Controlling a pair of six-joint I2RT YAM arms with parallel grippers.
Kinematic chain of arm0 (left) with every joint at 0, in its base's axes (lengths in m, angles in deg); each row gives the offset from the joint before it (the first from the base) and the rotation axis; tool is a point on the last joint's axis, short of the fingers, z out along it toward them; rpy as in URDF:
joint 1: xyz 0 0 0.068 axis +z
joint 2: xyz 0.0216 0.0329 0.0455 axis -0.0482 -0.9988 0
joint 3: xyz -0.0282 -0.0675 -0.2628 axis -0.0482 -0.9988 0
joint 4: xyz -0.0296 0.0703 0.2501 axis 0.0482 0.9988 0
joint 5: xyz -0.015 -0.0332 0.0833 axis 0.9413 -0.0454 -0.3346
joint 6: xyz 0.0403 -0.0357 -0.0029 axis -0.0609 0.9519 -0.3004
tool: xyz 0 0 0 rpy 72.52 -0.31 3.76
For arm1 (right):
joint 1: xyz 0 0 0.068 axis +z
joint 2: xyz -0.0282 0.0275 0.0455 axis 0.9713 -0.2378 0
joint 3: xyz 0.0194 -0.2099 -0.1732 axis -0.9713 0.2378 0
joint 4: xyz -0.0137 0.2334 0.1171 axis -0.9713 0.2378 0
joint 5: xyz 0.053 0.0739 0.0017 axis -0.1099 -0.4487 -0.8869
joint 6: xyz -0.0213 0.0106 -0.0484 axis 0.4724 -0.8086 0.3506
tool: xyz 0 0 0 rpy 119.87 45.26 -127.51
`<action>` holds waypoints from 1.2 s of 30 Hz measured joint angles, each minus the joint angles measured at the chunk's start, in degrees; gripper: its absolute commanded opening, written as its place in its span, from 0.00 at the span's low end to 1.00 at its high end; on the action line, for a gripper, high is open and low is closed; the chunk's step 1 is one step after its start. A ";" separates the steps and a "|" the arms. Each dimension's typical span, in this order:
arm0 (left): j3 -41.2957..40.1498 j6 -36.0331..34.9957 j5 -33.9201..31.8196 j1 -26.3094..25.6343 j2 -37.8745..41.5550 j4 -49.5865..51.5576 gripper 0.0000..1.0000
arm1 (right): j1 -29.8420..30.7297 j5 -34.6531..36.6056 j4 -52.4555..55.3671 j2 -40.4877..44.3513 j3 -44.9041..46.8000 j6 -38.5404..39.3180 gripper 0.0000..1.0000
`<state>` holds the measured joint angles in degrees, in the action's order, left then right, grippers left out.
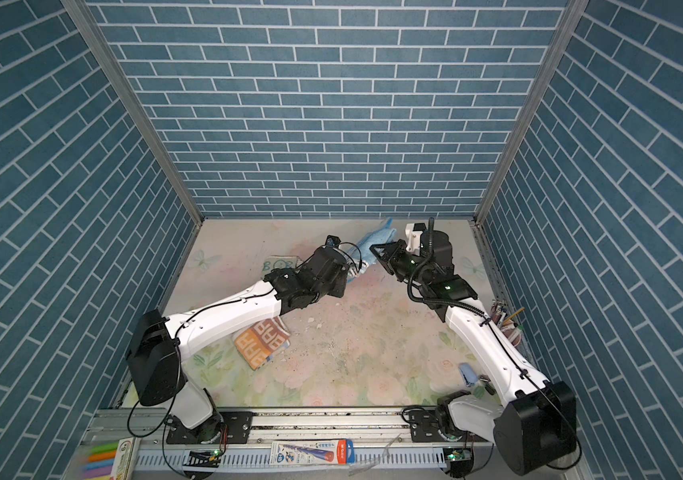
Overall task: Place the folded towel into the vacuum bag
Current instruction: Place the towel in the vacuum bag.
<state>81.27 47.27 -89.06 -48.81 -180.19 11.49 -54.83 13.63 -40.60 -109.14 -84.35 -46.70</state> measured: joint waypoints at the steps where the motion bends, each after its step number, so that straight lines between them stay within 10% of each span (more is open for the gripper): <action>1: 0.17 0.07 0.20 0.00 -0.13 0.15 0.00 | 0.02 0.63 0.04 0.13 0.00 0.00 0.00; 31: 10.45 -0.59 0.72 -0.44 -1.79 5.95 0.00 | 4.20 10.54 -2.73 2.84 4.57 3.10 0.00; 36: 10.56 -2.01 -0.48 -0.61 -1.79 6.93 0.00 | 4.20 10.54 -2.12 2.73 4.50 3.04 0.23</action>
<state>91.83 45.26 -89.54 -49.42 -181.99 18.42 -50.64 24.16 -42.72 -106.41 -79.85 -43.67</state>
